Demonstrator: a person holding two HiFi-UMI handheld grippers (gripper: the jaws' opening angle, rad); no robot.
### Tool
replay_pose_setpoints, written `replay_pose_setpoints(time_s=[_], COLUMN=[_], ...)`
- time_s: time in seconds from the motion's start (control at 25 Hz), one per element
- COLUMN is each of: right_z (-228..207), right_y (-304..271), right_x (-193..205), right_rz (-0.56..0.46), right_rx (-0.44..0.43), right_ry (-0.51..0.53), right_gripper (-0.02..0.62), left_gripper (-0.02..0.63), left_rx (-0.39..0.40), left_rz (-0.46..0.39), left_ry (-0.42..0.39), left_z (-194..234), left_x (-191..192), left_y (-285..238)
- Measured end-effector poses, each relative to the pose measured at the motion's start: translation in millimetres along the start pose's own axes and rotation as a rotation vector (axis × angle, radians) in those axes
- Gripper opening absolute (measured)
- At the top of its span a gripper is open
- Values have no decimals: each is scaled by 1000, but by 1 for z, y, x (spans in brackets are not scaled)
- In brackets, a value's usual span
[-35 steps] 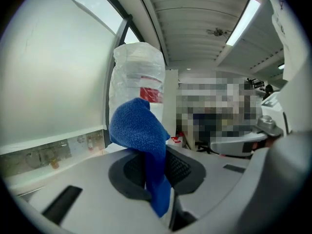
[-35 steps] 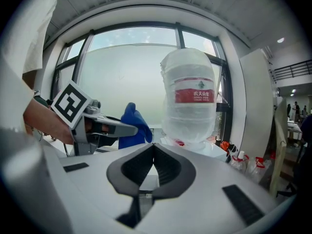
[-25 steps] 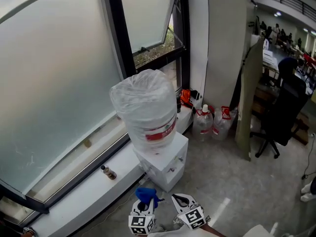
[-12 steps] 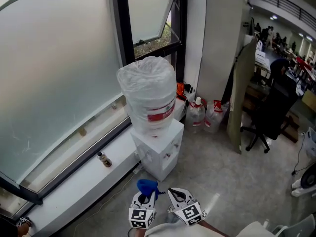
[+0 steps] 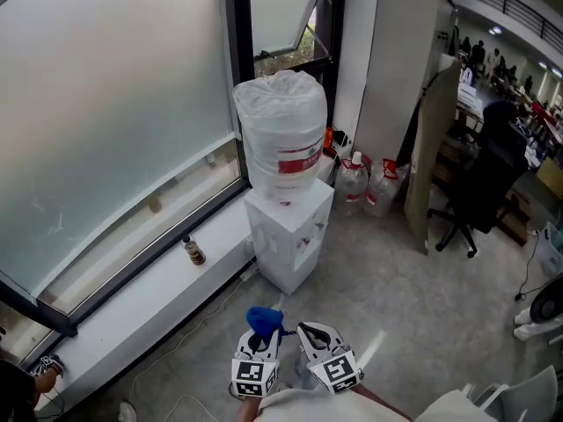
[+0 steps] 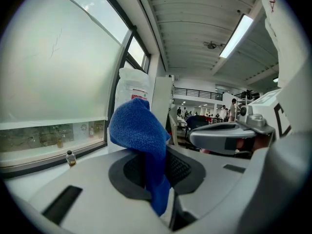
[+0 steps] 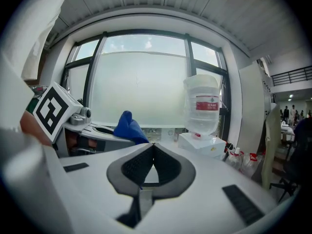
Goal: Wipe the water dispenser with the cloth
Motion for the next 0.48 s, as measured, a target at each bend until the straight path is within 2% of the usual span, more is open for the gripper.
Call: replay_pose_setpoints(time_s=[0.32, 0.48], right_z=[13, 17], right_y=[32, 41], right_x=[16, 11], right_rz=[3, -12], right_rx=[46, 48], right_ry=[-1, -6], right_gripper=[14, 14], left_gripper=[63, 63], left_rx=[12, 10], left_rz=[-3, -5], left_ry=[-3, -3], left_z=[-23, -29], left_x=[15, 17], left_y=[28, 36])
Point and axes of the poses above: the fingertips, and each gripper's own axes: y backward along the fingers, z to its left, x out of its underside, the point moved 1 cm from there along y, backward along the fingers, and after that the axes turned 6 degrees about z, right-handed, at the moved point
